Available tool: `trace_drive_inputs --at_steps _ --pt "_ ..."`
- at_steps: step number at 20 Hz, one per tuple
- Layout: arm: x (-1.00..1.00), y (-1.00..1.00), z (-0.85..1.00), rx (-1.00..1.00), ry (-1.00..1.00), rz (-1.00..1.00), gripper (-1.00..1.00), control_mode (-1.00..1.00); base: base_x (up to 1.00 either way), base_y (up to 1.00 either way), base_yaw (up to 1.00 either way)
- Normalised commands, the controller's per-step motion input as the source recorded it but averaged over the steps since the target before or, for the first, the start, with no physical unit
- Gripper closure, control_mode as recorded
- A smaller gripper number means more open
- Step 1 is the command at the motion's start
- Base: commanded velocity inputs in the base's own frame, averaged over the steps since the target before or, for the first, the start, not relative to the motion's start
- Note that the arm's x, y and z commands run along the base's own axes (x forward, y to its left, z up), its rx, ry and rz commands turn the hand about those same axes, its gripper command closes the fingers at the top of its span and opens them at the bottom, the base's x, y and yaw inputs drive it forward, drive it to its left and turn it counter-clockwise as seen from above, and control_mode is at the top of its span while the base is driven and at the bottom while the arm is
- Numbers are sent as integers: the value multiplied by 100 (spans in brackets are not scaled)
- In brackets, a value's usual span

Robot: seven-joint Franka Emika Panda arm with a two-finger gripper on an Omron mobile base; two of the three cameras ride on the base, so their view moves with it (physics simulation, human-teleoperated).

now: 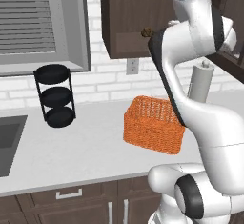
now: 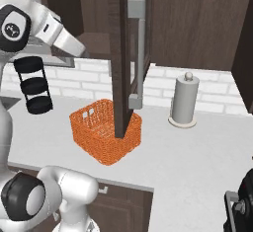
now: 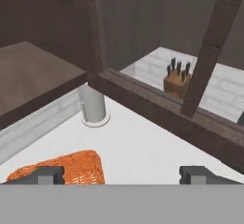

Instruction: Open the cabinet, pick up the bread from the cabinet and place it in the basket. Then move the basket to the dining counter.

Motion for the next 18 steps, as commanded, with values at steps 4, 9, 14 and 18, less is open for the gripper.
trace_drive_inputs --at_steps 4,9,14,18 --pt "20 4 -5 6 -19 31 -100 -100 0 0 0" --pt "50 2 0 1 -8 22 -100 -100 0 0 0" --pt "72 6 0 0 8 16 -100 -100 0 0 0" --pt "60 3 0 0 5 21 -100 -100 0 0 0"
